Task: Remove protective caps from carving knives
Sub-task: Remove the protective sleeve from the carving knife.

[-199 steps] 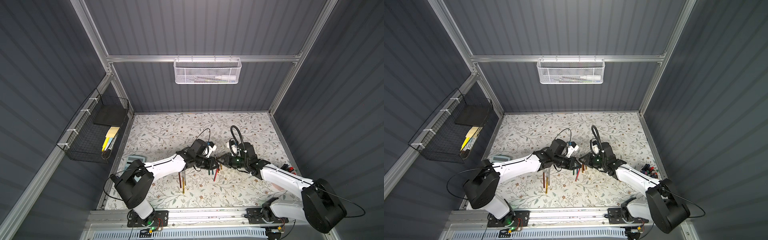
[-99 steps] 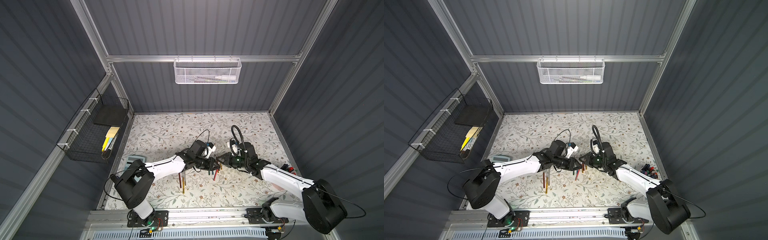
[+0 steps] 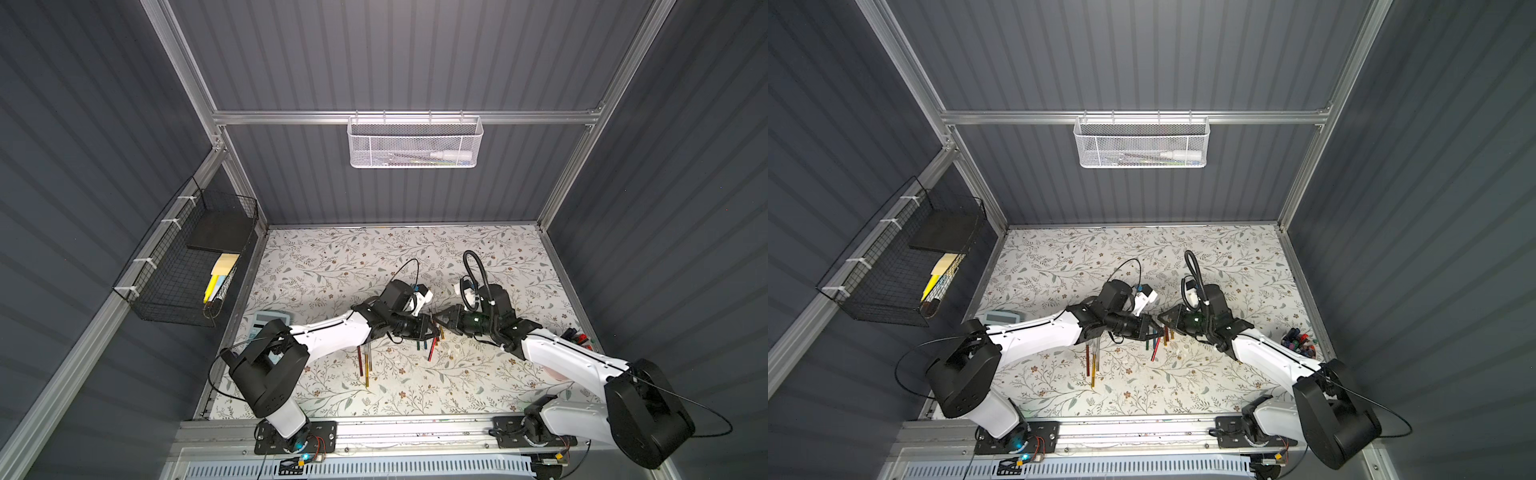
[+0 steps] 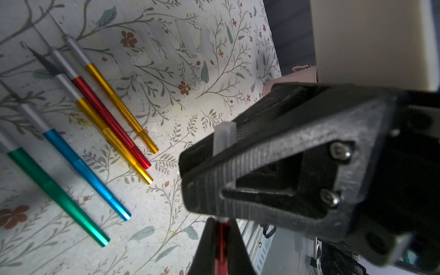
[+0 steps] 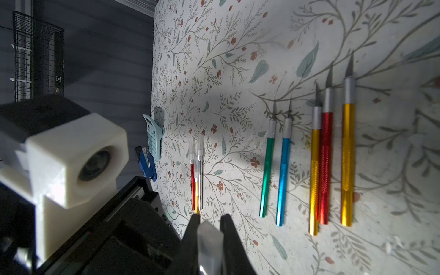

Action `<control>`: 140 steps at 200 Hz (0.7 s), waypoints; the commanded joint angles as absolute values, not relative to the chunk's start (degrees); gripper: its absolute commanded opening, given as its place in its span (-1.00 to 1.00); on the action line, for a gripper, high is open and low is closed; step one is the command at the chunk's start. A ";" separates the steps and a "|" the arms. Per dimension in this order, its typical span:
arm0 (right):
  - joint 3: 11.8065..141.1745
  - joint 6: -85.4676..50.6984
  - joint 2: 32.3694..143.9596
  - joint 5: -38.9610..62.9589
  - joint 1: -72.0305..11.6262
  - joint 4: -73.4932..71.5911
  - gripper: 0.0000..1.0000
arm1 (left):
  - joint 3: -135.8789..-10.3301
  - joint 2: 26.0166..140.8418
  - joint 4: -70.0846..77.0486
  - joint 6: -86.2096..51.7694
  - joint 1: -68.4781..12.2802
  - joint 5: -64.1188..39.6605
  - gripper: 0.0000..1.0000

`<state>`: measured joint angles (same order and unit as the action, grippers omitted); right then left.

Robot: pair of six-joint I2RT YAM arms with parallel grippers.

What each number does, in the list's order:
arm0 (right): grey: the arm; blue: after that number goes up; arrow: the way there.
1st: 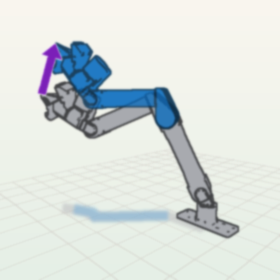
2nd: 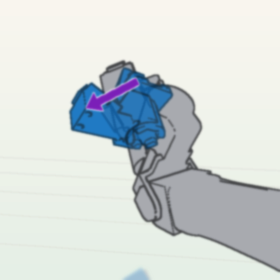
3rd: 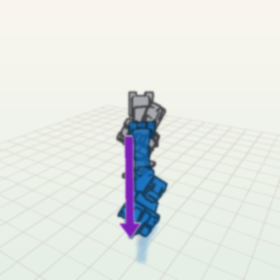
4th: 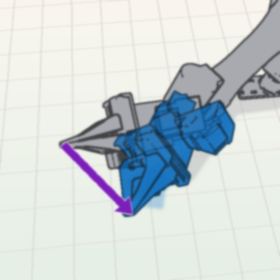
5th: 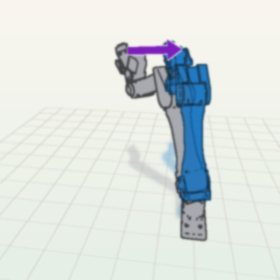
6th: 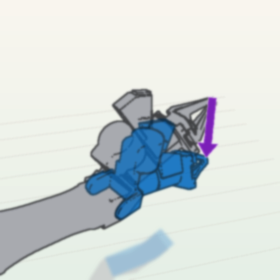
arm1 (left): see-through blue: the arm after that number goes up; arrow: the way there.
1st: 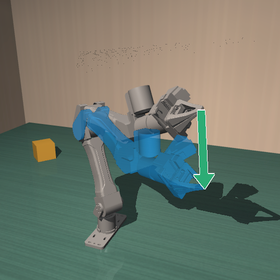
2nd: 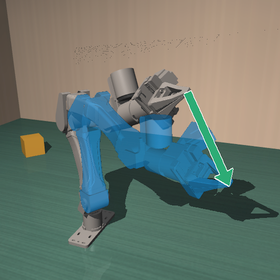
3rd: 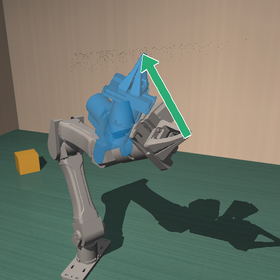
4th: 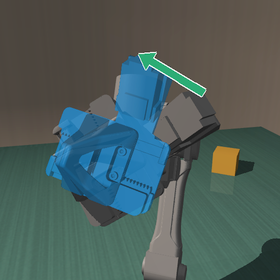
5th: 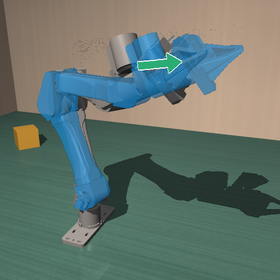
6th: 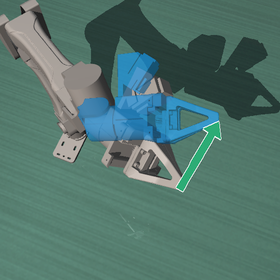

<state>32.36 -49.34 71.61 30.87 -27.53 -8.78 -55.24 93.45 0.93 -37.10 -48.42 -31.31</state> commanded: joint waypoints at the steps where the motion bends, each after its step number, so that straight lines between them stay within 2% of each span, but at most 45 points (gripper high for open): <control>1: 32.45 -49.57 70.23 29.35 -27.59 -8.38 -0.81 | -54.67 92.90 0.01 -37.08 -48.18 -30.70 -0.90; 52: 34.32 -49.39 67.64 20.74 -27.59 0.09 -0.89 | -55.80 92.56 -7.95 -33.73 -49.04 -23.66 -0.96; 140: 35.22 -49.47 64.83 11.31 -27.59 5.68 -0.92 | -56.72 94.03 -11.08 -31.38 -51.79 -23.53 -0.97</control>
